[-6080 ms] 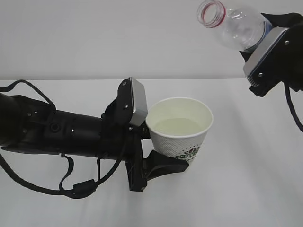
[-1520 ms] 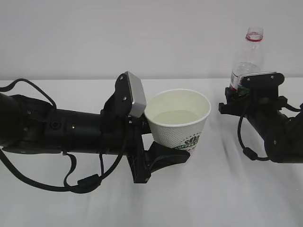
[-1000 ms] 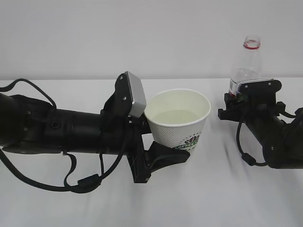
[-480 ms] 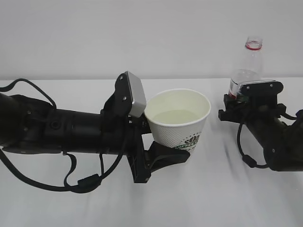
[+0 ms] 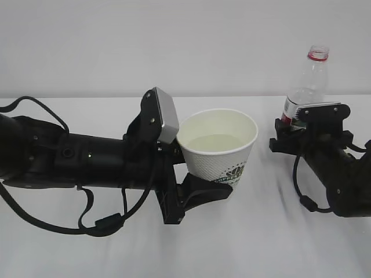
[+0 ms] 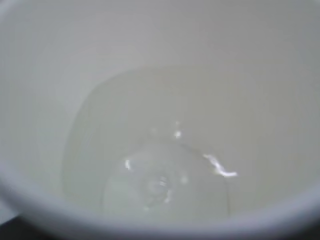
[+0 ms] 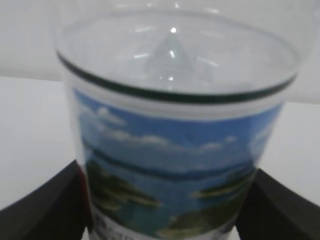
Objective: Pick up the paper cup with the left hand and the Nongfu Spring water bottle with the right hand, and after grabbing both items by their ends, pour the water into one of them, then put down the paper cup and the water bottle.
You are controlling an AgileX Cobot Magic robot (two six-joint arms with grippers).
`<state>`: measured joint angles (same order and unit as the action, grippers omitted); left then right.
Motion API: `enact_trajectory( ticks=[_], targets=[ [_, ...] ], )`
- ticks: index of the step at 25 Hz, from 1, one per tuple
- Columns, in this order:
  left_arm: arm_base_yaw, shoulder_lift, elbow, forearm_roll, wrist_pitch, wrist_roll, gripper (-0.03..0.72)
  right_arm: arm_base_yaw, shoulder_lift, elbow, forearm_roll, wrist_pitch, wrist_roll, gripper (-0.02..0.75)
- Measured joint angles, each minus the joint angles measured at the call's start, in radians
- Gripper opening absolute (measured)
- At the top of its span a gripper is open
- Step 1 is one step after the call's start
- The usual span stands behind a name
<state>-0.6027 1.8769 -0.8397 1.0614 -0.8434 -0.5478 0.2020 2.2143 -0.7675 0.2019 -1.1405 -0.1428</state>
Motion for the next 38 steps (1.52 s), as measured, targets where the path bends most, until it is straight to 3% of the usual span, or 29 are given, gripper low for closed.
enact_trajectory(
  ticks=[17,29,38],
  targets=[
    [0.0,0.0,0.0,0.0,0.0,0.0,0.509,0.0,-0.151,0.024,-0.026,0.0,0.023,0.599],
    [0.0,0.0,0.0,0.0,-0.005,0.0,0.509,0.0,-0.278,0.175,-0.031,0.006,0.019,0.6],
    [0.0,0.0,0.0,0.0,-0.005,0.0,0.508,0.0,-0.284,0.184,-0.042,0.006,0.015,0.6]
  ],
)
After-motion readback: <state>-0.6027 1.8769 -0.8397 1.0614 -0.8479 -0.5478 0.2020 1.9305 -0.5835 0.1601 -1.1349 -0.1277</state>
